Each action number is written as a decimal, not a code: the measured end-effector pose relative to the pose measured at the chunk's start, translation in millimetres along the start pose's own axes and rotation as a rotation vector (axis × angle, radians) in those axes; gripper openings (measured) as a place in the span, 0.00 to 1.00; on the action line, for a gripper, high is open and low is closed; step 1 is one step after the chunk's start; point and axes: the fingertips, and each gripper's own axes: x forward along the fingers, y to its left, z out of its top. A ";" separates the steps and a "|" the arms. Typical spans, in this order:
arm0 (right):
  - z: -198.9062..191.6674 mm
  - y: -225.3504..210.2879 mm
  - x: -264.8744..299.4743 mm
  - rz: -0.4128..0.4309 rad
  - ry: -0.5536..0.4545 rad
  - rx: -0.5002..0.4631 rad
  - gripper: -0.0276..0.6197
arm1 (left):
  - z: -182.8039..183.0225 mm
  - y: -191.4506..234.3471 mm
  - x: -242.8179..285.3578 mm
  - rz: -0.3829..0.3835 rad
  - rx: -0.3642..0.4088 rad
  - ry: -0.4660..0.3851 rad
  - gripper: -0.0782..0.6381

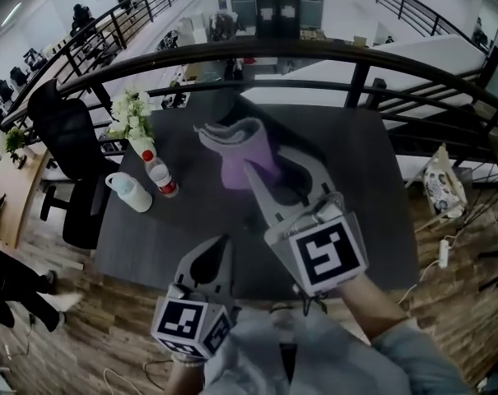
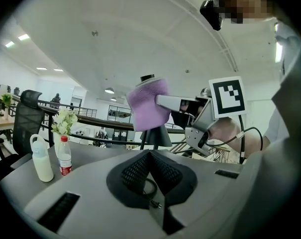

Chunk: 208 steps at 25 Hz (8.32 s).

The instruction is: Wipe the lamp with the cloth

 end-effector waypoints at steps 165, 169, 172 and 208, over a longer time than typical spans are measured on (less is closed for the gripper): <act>-104.9 20.2 -5.1 0.028 0.189 0.046 0.18 | -21.1 25.0 -33.5 0.086 -0.037 0.043 0.12; -131.1 30.9 -4.6 0.045 0.242 0.057 0.18 | -24.8 26.6 -34.3 0.093 -0.041 0.060 0.12; -154.1 38.5 -4.1 0.060 0.283 0.073 0.18 | -27.7 27.1 -33.3 0.095 -0.041 0.073 0.12; -375.4 27.6 -48.5 0.014 0.701 0.304 0.18 | -43.7 12.8 -10.8 0.145 -0.031 0.148 0.12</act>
